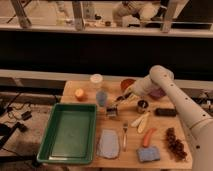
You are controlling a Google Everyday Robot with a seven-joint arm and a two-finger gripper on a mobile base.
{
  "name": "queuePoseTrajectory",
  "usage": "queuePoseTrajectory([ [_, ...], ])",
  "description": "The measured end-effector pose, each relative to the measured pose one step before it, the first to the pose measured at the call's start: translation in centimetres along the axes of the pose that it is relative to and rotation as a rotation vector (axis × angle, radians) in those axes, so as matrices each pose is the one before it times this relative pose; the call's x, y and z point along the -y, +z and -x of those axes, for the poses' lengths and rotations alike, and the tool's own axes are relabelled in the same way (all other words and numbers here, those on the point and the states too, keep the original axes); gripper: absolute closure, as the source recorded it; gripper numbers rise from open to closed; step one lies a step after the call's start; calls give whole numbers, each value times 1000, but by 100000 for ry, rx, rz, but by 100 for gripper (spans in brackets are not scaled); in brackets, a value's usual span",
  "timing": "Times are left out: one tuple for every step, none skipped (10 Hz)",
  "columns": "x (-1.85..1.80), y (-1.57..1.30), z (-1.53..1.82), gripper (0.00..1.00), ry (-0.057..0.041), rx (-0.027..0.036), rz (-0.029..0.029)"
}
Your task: Wipe table surface with brush
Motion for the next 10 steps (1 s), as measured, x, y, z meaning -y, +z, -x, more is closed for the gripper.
queuePoseTrajectory([
  [-424, -164, -77, 100, 159, -434, 462],
  [-473, -233, -189, 100, 481, -538, 330],
  [-399, -314, -386, 100, 849, -701, 18],
  [-275, -281, -401, 100, 823, -674, -146],
  [-355, -591, -912, 100, 1372, -1116, -547],
  [-272, -659, -952, 100, 1378, -1104, -804],
  [-10, -258, -543, 100, 962, -1012, -716],
  [149, -122, -234, 100, 447, -778, -634],
  [234, -149, -487, 100, 692, -1174, -667],
  [224, -221, -616, 100, 778, -1059, -768],
])
